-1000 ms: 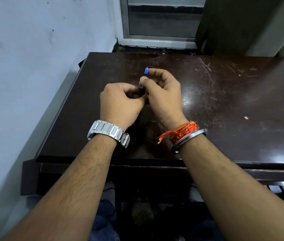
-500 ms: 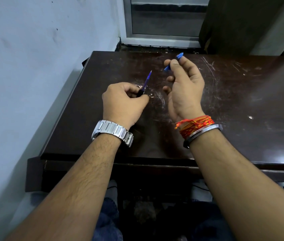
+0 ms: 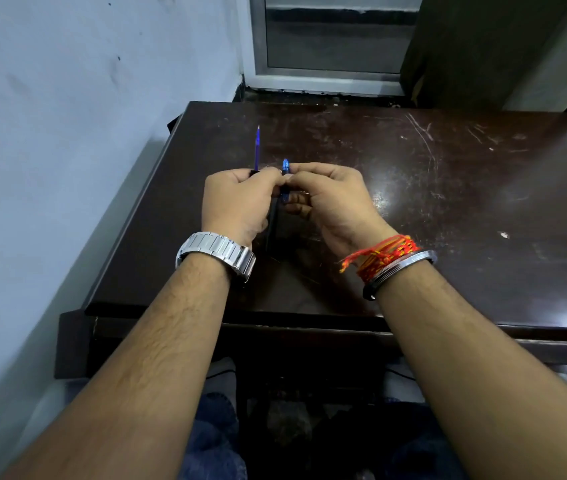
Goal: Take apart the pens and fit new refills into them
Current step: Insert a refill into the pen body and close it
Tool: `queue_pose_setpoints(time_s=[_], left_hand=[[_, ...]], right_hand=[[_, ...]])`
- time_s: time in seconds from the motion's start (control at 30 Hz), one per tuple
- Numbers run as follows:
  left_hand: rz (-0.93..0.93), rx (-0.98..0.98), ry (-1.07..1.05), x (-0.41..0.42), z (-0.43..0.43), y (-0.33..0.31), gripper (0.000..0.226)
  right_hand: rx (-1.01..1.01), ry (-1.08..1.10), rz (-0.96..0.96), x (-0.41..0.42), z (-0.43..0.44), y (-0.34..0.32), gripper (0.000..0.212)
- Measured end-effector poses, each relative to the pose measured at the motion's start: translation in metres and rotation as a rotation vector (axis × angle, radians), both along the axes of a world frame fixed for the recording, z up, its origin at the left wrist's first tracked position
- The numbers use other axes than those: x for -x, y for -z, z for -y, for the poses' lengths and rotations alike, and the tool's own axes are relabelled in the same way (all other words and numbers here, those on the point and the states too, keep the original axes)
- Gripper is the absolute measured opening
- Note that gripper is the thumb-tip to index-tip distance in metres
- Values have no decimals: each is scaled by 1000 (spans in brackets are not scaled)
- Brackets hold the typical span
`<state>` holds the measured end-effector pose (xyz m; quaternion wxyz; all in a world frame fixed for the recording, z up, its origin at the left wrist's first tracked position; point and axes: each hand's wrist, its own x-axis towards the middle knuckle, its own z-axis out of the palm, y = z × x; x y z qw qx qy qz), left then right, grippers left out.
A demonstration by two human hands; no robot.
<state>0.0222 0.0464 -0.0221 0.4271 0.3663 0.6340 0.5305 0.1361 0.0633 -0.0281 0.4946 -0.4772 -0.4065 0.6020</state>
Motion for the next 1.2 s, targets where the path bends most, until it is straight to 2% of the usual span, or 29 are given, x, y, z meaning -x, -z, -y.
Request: queue_pose_setpoints(time_s=[0.13, 0.4, 0.5, 0.57, 0.7, 0.8, 0.87, 0.97, 1.2], left_hand=[[51, 67, 32, 3, -3, 2, 12], [-48, 89, 57, 10, -7, 11, 15], [-28, 87, 83, 12, -7, 11, 27], [-29, 92, 109, 13, -7, 11, 12], [-150, 108, 92, 18, -7, 10, 21], [-344, 108, -52, 24, -7, 9, 32], [-465, 132, -120, 31, -6, 9, 28], [-597, 206, -115, 38, -3, 9, 23], [-698, 274, -93, 33, -2, 8, 23]], right_hand=[[20, -2, 60, -2, 0, 2, 13], [79, -13, 31, -2, 3, -1, 12], [131, -4, -10, -2, 4, -2, 14], [149, -2, -6, -2, 4, -1, 18], [129, -39, 21, 3, 6, 0, 18], [128, -69, 5, 5, 6, -1, 18], [135, -49, -1, 5, 5, -2, 17], [137, -5, 12, 5, 3, -1, 15], [111, 8, 71, 5, 3, 4, 15]])
